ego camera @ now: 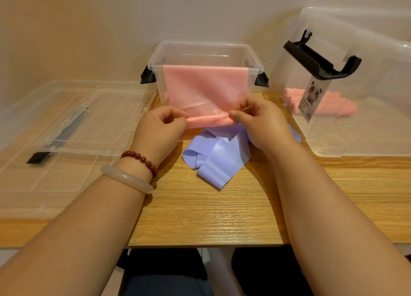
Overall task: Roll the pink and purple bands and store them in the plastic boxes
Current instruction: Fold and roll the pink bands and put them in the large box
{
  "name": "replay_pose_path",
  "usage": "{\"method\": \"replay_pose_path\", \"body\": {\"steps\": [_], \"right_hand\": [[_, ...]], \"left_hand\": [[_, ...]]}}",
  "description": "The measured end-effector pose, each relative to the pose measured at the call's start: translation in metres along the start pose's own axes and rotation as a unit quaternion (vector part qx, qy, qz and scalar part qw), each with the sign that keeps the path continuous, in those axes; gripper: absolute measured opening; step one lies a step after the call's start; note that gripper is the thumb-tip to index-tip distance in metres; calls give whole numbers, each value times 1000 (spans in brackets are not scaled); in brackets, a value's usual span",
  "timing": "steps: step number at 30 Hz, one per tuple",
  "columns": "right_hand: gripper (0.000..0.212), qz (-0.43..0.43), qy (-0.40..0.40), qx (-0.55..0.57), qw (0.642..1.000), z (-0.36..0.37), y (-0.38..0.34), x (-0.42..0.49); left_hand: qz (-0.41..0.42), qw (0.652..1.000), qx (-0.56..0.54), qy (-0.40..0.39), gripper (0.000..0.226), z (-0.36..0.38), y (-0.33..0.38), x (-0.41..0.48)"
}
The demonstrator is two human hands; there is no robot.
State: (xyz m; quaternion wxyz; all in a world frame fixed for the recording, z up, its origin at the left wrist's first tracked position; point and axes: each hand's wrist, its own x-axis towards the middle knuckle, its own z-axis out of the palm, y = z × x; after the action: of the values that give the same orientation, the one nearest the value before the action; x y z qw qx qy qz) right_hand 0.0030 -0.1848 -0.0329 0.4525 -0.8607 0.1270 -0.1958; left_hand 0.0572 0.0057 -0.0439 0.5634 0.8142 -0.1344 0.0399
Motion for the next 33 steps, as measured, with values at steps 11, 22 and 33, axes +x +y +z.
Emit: {"method": "replay_pose_path", "body": {"steps": [11, 22, 33], "right_hand": [[7, -15, -38, -19, 999, 3, 0, -3], [38, -10, 18, 2, 1000, 6, -4, -3], [21, -15, 75, 65, 995, 7, -1, -3]], "left_hand": [[9, 999, 46, 16, 15, 1, -5, 5], [14, 997, 45, 59, 6, -1, -7, 6], [-72, 984, -160, 14, 23, -1, 4, 1]]}}
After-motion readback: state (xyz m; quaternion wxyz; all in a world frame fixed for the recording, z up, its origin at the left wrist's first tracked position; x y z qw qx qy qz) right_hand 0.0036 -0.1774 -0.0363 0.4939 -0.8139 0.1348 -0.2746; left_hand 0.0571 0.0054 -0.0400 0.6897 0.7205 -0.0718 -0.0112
